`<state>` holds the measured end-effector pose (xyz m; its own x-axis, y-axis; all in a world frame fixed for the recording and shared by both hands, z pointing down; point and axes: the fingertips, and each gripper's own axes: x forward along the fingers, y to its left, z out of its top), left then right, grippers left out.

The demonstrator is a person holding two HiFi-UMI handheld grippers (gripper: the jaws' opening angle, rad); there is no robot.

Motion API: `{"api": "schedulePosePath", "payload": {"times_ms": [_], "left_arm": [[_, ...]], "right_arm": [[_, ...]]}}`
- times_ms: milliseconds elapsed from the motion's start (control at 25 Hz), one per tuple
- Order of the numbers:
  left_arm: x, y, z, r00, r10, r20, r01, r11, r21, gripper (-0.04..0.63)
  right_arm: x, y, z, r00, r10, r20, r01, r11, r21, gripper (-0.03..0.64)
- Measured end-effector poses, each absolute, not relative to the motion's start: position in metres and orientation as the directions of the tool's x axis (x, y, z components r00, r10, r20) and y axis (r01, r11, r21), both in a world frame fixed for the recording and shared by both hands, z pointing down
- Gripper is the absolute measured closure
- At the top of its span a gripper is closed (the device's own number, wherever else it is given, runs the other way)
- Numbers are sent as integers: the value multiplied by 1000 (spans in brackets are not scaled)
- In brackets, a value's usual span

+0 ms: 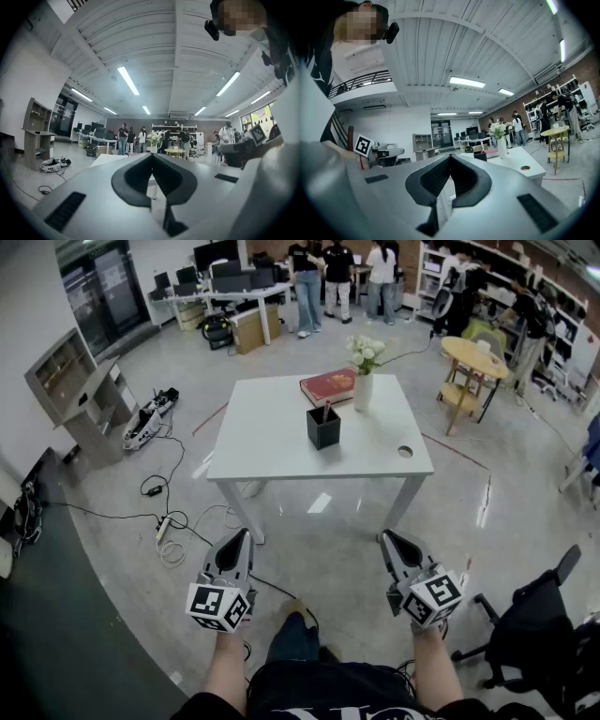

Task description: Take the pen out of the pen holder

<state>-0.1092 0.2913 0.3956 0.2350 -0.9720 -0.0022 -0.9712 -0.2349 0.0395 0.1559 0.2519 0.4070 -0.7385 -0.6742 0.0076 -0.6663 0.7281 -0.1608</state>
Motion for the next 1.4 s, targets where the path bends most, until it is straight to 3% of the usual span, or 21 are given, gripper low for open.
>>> {"api": "schedulePosePath", "payload": {"times_ms": [680,1080,1400], "left_arm": [[-156,167,421,281,-959,38,-956,-276,105,594],[-196,89,419,333,-942,50,-939,-326,113,594],[-231,40,414,373,-927,33,-925,-368,95,594]], "right_arm": [[109,131,425,-686,-726,40,-714,662,-230,606],[73,62,432,-652,-755,66,-740,616,-271,506],[43,21,426,-617,-786,48,-765,584,-271,494]]}}
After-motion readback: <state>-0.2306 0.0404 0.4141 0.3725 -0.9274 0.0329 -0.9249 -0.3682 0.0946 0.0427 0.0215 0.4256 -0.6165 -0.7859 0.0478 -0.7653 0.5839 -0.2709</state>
